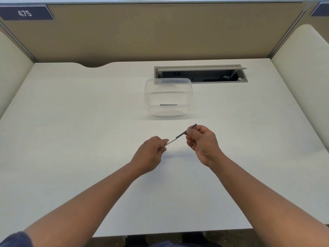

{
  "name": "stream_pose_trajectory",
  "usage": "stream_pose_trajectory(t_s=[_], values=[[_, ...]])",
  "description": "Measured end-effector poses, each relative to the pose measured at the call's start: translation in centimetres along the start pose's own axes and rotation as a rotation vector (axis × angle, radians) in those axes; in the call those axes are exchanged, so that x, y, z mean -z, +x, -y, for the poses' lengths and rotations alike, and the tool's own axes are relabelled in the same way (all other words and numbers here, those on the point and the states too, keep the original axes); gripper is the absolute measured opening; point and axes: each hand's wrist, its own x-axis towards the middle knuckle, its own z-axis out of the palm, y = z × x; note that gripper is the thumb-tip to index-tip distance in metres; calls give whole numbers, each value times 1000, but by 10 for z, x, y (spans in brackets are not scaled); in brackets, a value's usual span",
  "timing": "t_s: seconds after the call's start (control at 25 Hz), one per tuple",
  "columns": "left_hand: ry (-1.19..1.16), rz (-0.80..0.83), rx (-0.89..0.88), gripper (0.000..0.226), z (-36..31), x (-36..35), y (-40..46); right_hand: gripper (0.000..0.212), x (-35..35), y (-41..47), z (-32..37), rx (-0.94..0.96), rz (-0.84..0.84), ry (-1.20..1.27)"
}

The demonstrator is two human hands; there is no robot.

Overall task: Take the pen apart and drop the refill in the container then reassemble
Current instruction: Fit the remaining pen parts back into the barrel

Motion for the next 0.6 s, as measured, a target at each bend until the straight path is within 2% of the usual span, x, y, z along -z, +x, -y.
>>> stream_pose_trajectory(t_s=[0.32, 0.44, 0.6], values=[[-110, -49, 26, 24, -6, 1, 2, 13, 1, -3, -9, 98, 137, -216], [-180, -89, 80, 16, -5, 1, 1, 23, 3, -2, -13, 103, 129, -283], [-265, -117, 130, 9, -4, 2, 2, 24, 8, 1, -15, 114, 84, -342]])
